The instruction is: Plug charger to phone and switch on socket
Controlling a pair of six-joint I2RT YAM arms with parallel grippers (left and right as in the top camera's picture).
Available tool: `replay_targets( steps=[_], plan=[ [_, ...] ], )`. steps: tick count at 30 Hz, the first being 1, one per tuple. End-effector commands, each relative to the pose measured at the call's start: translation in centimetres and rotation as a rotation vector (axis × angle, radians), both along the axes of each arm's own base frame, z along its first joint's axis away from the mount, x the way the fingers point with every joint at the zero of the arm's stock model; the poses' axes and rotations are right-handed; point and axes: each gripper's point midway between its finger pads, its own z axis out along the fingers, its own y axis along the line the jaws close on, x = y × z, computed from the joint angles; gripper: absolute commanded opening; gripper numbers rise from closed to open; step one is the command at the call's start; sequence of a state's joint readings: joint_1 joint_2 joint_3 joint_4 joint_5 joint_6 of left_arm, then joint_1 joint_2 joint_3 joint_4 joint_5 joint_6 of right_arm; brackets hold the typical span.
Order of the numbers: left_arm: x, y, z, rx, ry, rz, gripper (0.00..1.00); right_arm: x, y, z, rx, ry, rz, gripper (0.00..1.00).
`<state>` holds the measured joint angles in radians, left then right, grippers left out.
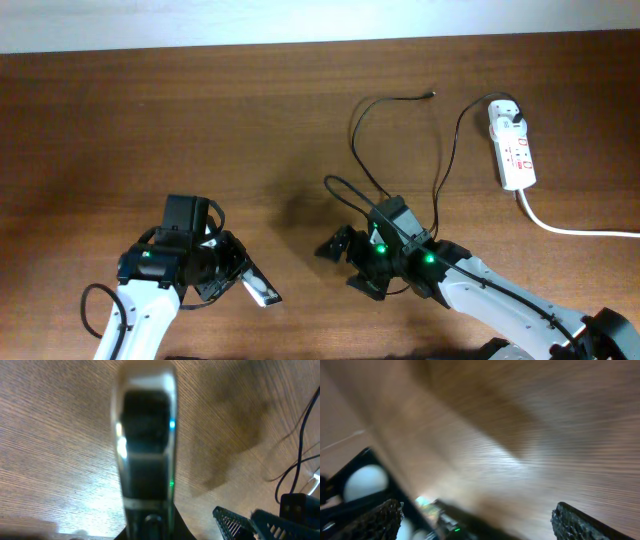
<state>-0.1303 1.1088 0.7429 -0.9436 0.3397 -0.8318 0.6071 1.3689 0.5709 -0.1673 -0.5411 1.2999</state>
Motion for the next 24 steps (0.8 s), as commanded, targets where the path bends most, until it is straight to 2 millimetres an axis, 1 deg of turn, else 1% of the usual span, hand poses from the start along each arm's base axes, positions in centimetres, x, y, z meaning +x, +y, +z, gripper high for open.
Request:
replay_targets(
  steps=[1,5,6,9,10,11,12,13,15,17,18,19,20,21,22,23,24],
  plan=[
    [-0.1,-0.8,0.6,-0.049,-0.004,-0.026,0.00,0.8,-2.3,-1.7,-0.143,-0.040,-0.054,0.99],
    [-0.3,-1.2,0.8,-0.076,0.000,-0.033,0.00,0.6,-5.2,-3.5,-0.303,-0.022,-0.114,0.99],
    [-0.4,-1.6,1.0,-0.102,0.004,-0.040,0.00,0.5,-5.7,-3.8,-0.332,-0.022,-0.124,0.99],
    [-0.4,-1.6,1.0,-0.101,0.003,-0.040,0.00,0.9,-6.8,-4.2,-0.391,-0.042,-0.153,0.99],
    [-0.4,-1.6,1.0,-0.101,0.003,-0.040,0.00,0.7,-6.9,-4.2,-0.396,-0.034,-0.150,0.99],
    [-0.4,-1.6,1.0,-0.101,0.003,-0.040,0.00,-0.1,-6.8,-4.4,-0.392,-0.016,-0.101,0.99],
    [-0.4,-1.6,0.9,-0.101,0.006,-0.040,0.00,-0.5,-6.4,-4.3,-0.377,-0.037,-0.026,0.99],
    [-0.5,-1.6,0.9,-0.101,0.008,-0.041,0.00,-1.3,-5.5,-3.9,-0.330,-0.055,0.077,0.99],
    [-0.5,-1.6,0.9,-0.100,0.009,-0.040,0.00,-2.1,-4.2,-3.1,-0.250,-0.032,0.127,0.99],
    [-0.4,-1.6,0.9,-0.101,0.006,-0.041,0.00,-1.6,-2.2,-0.6,-0.146,-0.053,0.161,0.99],
    [-0.4,-1.6,0.9,-0.101,0.007,-0.041,0.00,-0.7,-1.2,1.2,-0.105,-0.089,0.166,0.99],
    [-0.5,-1.7,1.0,-0.106,0.007,-0.042,0.00,0.7,0.0,4.0,-0.055,-0.150,0.168,0.99],
    [-0.5,-1.9,1.1,-0.121,0.008,-0.046,0.00,1.7,0.8,6.2,-0.029,-0.198,0.169,0.99],
    [-0.6,-2.2,1.2,-0.137,0.010,-0.050,0.00,2.6,1.3,7.9,-0.014,-0.257,0.188,0.99],
    [-0.6,-2.3,1.3,-0.145,0.011,-0.053,0.00,4.2,1.9,11.0,-0.010,-0.357,0.203,0.99],
    [-0.7,-2.3,1.3,-0.145,0.013,-0.052,0.00,5.8,1.8,13.3,-0.054,-0.444,0.190,0.99],
    [-0.7,-2.3,1.3,-0.144,0.016,-0.052,0.00,7.4,1.0,15.2,-0.129,-0.541,0.174,0.99]
  ],
)
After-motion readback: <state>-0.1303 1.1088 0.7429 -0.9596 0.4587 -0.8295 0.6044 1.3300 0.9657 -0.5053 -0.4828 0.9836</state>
